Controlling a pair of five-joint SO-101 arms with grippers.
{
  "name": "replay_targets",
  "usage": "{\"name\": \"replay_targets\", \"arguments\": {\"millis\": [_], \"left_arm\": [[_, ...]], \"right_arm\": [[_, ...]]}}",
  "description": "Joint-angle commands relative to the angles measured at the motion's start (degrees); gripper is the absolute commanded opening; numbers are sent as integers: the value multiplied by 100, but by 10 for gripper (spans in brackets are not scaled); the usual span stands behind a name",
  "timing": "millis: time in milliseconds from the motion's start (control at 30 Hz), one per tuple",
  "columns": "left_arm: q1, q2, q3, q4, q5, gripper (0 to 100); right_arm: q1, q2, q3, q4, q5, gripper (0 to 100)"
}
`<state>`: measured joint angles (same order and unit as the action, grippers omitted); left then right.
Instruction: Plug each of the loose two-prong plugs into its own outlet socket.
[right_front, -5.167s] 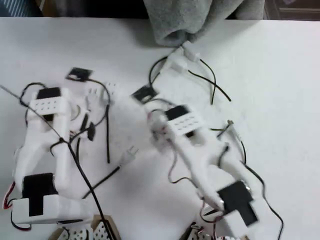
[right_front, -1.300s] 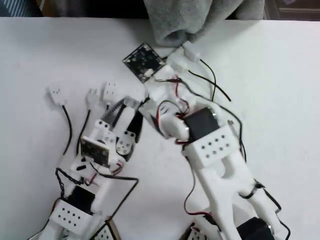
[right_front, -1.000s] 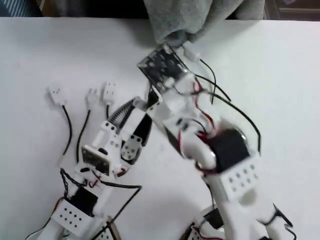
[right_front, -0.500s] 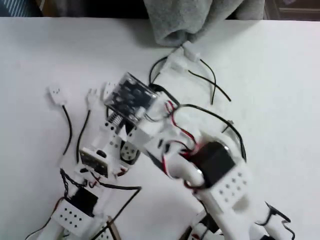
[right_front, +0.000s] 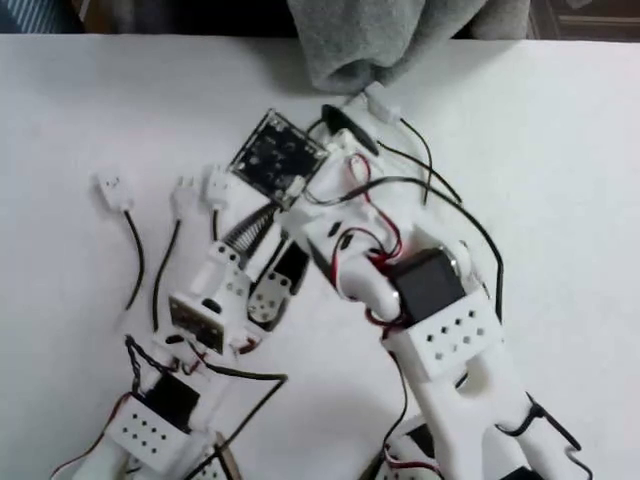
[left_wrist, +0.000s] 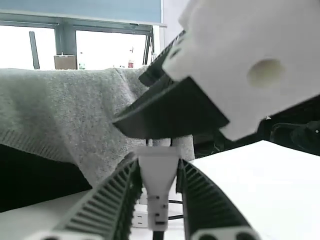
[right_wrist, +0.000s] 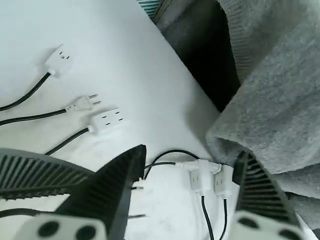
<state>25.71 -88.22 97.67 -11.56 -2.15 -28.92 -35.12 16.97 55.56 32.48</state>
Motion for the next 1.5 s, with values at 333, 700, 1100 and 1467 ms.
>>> {"name": "replay_targets", "arguments": {"millis": [333, 700, 1100, 1467], "left_arm": [[-277, -119, -53, -167, 9, 24], [-277, -119, -26, -141, 9, 24], [-277, -119, -26, -132, 9, 24], [-277, -119, -26, -132, 9, 24]], "right_arm": [[295, -391, -229, -40, 70, 276], [-497, -910, -229, 136, 44, 276], [-690, 101, 88, -470, 35, 276], [716, 998, 62, -1015, 88, 276]]}}
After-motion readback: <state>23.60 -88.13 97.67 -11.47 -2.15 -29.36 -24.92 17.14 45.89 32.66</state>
